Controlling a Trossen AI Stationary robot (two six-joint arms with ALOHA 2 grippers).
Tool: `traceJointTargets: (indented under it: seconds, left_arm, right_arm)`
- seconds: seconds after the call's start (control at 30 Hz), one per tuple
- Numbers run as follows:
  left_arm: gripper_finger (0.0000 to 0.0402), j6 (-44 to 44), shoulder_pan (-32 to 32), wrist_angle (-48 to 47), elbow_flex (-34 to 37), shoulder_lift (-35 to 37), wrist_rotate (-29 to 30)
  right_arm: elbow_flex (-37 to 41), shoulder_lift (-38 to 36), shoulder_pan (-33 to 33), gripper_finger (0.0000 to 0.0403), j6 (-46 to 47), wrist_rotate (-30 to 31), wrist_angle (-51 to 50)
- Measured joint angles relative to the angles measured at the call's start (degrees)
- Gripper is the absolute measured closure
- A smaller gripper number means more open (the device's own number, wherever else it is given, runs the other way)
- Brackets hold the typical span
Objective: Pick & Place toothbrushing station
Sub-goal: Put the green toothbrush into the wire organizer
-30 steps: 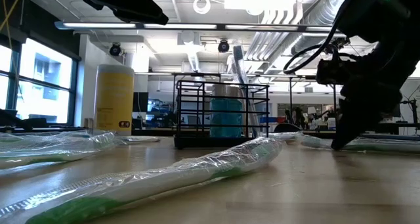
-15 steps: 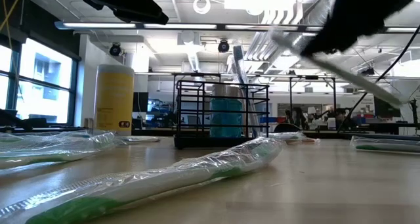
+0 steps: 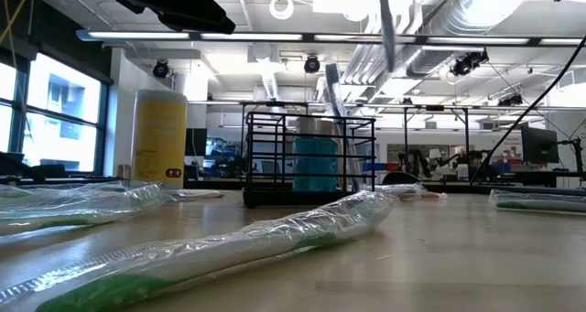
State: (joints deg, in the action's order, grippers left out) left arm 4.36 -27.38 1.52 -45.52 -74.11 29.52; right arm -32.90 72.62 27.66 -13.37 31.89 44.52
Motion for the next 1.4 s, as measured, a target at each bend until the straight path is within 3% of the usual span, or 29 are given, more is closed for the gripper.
traceJointTargets:
  seconds: [0.17,0.5,0.77,1.03,1.4]
  left_arm:
    - [0.0239,0.0,0.0,0.0,0.0,0.0,0.0]
    - [0.0239,-0.1,0.0,0.0,0.0,0.0,0.1]
    - [0.0239,0.4,0.0,-0.1,0.0,0.0,0.2]
    - [0.0239,0.4,0.0,-0.2,0.0,0.0,0.2]
    - [0.0239,0.4,0.0,-0.2,0.0,0.0,0.2]
  right_arm:
    - [6.6,0.0,-6.5,0.0402,-1.7,-10.2,16.0]
    - [12.4,6.5,-17.2,0.0401,6.2,-20.3,29.6]
    - [12.3,14.5,-17.7,0.0401,8.4,-19.8,34.8]
    - [12.3,21.3,-18.2,0.04,11.9,-14.3,37.7]
    - [12.3,24.5,-17.1,0.04,19.3,-7.6,38.5]
